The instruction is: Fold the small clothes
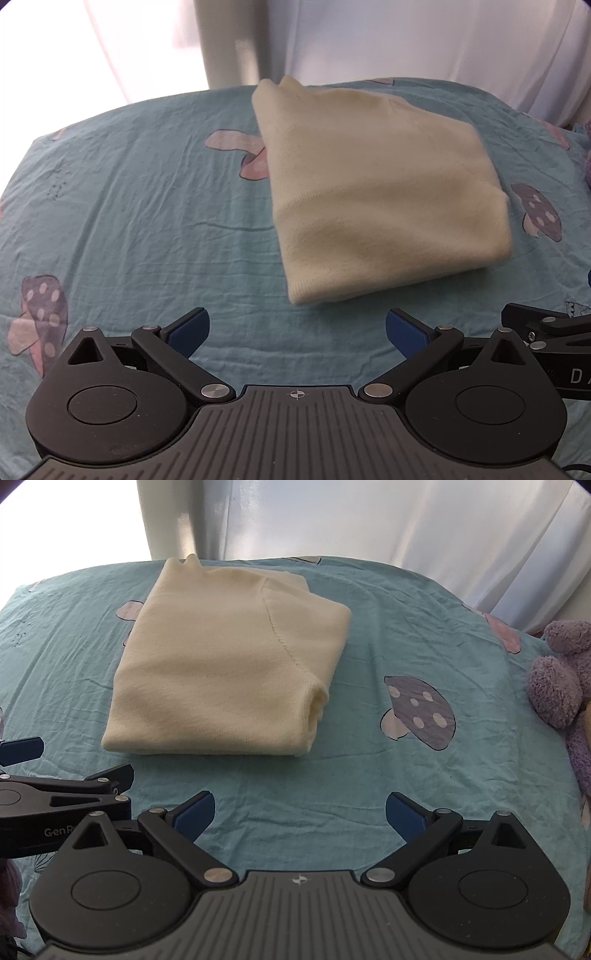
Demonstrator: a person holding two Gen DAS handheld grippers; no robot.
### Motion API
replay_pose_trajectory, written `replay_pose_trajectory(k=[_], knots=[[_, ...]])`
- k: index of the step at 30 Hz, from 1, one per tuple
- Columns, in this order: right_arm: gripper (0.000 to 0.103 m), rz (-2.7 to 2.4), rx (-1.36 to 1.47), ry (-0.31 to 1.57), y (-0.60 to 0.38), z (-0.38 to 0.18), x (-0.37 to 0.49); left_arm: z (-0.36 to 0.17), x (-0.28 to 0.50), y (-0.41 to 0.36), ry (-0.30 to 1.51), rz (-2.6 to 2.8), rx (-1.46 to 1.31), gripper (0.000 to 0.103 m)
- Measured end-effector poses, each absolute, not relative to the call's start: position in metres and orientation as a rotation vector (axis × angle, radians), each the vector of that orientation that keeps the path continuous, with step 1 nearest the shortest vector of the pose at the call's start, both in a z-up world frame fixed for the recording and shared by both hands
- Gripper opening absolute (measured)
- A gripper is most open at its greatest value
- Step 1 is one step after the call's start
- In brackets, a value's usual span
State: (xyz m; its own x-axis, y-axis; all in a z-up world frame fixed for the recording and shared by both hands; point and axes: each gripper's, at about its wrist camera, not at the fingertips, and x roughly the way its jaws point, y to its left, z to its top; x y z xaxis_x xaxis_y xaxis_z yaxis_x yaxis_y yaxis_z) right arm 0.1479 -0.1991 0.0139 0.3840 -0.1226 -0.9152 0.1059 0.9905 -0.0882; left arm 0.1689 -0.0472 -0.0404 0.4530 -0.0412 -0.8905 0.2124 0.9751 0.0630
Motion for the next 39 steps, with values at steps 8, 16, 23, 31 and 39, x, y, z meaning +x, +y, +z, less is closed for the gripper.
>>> replay_pose_trajectory(k=[8,16,23,31,39], knots=[[0.099,-0.145,-0.018,1.174,-0.2015,0.0112,0.1493,-0.0436,0.173,-0.0484,1.104,-0.159,0.163,0.103],[0.099,-0.142,-0.022,1.165,-0.2049,0.0113,0.1488,-0.0423,0.172,-0.0499,1.1,-0.159,0.166,0.103],[0.099,-0.145,-0.026,1.157,-0.2053,0.0135,0.1473,-0.0422,0.1713,-0.0509,1.101,-0.157,0.172,0.103],[0.099,-0.149,-0.029,1.156,-0.2051,0.0138,0.1468,-0.0414,0.1705,-0.0512,1.101,-0.161,0.168,0.103],[0.099,-0.15,-0.027,1.158,-0.2056,0.0136,0.1472,-0.0423,0.1715,-0.0502,1.104,-0.164,0.17,0.103]])
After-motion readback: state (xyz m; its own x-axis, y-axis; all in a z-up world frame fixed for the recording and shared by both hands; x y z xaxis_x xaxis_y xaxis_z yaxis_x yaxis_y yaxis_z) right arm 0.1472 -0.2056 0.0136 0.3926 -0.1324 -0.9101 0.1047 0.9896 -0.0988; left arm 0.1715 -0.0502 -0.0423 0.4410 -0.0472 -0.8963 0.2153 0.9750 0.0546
